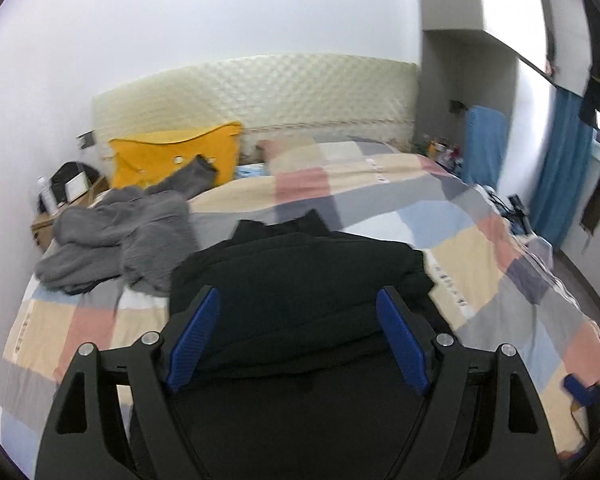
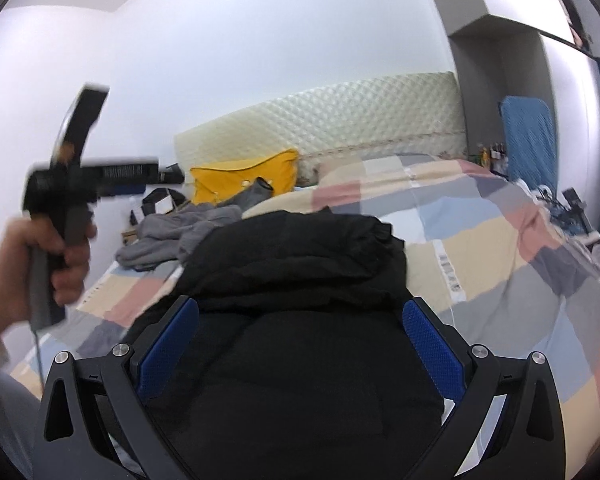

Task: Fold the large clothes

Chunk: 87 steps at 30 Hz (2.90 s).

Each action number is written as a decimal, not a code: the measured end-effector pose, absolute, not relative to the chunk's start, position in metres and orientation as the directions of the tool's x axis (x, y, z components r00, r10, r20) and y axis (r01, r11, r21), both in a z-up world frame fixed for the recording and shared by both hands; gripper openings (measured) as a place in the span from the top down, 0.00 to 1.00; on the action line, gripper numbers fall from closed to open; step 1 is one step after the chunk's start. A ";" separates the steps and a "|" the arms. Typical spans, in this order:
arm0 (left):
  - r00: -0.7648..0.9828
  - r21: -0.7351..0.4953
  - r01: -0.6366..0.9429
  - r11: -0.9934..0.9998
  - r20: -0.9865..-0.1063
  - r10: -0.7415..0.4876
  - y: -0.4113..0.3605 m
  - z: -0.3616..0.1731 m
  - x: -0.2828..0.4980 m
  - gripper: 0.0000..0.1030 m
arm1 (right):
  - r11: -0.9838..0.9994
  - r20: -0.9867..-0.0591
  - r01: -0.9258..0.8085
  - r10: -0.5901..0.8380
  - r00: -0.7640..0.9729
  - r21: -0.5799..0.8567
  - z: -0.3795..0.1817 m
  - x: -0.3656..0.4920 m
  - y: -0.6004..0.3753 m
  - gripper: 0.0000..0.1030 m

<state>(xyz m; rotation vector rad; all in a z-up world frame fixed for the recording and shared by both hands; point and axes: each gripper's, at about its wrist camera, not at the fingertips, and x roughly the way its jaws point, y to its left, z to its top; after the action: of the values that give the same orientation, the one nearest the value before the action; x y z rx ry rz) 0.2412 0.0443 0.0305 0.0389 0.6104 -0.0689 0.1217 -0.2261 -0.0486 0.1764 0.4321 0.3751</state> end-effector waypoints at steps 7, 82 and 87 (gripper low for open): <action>0.778 -0.098 -0.082 0.992 -0.628 0.002 0.124 0.000 0.252 0.21 | 0.919 -0.379 -0.352 0.394 0.837 0.179 -0.006 0.160 -0.209 0.00; 0.631 0.007 -0.360 0.933 -0.735 0.248 0.239 -0.191 0.348 0.04 | 0.966 -0.698 -0.237 0.240 0.675 0.102 -0.218 0.421 -0.171 0.87; 0.629 -0.012 -0.366 0.931 -0.740 0.238 0.241 -0.191 0.347 0.04 | 0.966 -0.692 -0.229 0.245 0.679 0.117 -0.216 0.416 -0.174 0.85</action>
<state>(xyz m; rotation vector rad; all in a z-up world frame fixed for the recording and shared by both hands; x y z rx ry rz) 0.3467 0.2409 -0.1909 -0.1667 0.8210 0.3475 0.4164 -0.1736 -0.2159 0.0215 0.7805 0.2658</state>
